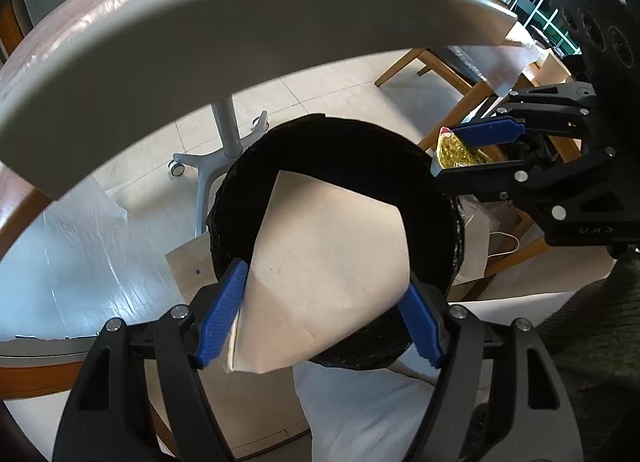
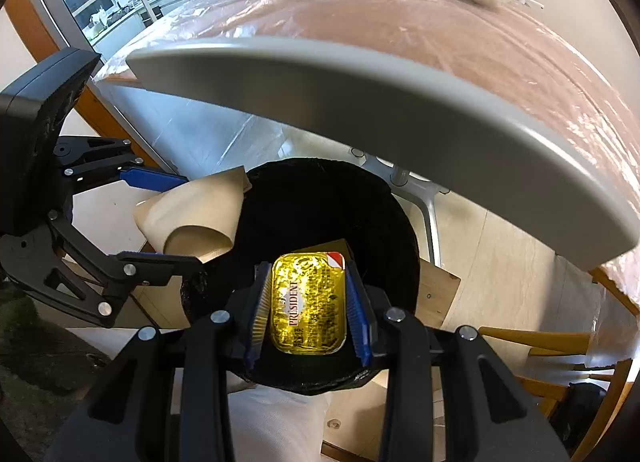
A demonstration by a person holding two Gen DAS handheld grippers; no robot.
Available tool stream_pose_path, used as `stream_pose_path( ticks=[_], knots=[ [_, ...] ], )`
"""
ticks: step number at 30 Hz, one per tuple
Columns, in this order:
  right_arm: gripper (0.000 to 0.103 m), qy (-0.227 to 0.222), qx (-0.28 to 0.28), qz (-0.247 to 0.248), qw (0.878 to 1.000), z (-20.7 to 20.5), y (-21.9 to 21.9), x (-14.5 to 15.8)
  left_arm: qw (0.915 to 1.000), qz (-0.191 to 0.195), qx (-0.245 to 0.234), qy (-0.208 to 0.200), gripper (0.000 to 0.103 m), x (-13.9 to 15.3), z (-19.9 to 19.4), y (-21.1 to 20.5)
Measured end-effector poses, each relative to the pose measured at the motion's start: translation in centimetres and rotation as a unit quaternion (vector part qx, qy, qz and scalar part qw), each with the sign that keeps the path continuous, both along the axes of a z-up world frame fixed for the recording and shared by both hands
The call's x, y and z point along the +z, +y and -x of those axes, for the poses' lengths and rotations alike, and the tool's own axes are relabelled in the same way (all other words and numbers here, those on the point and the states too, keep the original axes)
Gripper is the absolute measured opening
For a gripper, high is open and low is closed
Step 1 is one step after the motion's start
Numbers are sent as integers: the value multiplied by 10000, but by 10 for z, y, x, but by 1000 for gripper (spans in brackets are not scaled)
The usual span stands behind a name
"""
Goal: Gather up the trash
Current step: 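Carry the paper cone and butter tin down to the bin with both grippers, then open the left gripper over the bin while the right releases the butter tin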
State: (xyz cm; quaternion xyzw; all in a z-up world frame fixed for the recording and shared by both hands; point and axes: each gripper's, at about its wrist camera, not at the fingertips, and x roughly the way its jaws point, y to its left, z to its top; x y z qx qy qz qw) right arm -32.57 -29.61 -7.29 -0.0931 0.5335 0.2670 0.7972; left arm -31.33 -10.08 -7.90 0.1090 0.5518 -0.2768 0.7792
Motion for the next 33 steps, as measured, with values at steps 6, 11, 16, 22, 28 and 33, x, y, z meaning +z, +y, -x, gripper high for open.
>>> stream_pose_path(
  ticks=[6, 11, 16, 22, 28, 33],
  knots=[
    [35, 42, 98, 78, 9999, -1, 7, -14, 9999, -105, -32, 64, 74, -13, -8, -4],
    [35, 111, 97, 186, 9997, -3, 13, -25, 9997, -191, -78, 108, 74, -23, -10, -7],
    [35, 162, 58, 259, 9995, -7, 15, -35, 9996, -244, -103, 140, 74, -30, -14, -9],
    [35, 198, 49, 348, 9992, -6, 20, -46, 9993, -317, -134, 153, 74, -38, -16, -11],
    [35, 219, 50, 364, 9991, -2, 23, -47, 9991, -381, -156, 114, 74, -41, -15, -12],
    [35, 223, 86, 381, 9990, -4, 23, -44, 9990, -411, -156, 92, 74, -42, -15, -15]
  ],
)
